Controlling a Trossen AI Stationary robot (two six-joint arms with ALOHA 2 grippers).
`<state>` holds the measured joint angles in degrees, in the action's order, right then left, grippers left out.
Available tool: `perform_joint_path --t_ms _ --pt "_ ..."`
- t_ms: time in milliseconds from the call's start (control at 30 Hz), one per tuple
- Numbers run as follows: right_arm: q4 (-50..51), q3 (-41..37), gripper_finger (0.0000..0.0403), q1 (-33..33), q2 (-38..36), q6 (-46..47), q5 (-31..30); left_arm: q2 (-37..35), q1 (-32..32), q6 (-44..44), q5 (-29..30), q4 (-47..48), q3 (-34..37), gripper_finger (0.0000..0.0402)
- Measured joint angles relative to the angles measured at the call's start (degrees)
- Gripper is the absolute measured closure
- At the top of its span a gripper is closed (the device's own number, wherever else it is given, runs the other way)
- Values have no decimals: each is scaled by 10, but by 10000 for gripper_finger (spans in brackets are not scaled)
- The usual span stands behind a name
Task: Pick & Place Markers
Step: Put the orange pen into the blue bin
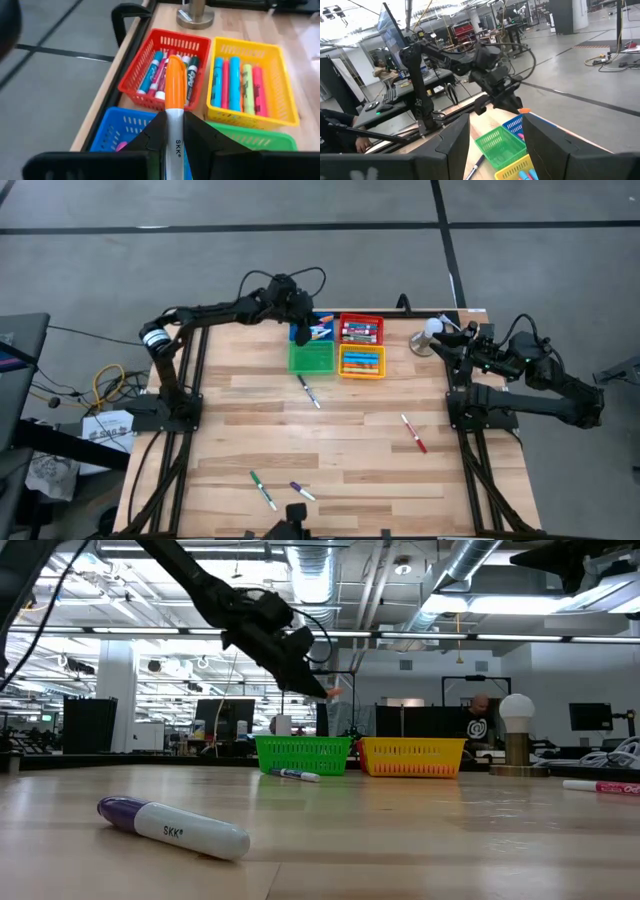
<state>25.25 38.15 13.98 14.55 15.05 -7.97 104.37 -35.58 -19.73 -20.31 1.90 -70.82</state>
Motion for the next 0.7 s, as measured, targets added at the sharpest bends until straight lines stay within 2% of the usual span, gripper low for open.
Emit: perform_joint_path --t_ms 300,700 --pt "0 0 233 0 0 0 0 79 -41 -15 -37 174 -120 351" --pt "0 0 233 0 0 0 1 119 -40 -33 -41 196 -127 351"
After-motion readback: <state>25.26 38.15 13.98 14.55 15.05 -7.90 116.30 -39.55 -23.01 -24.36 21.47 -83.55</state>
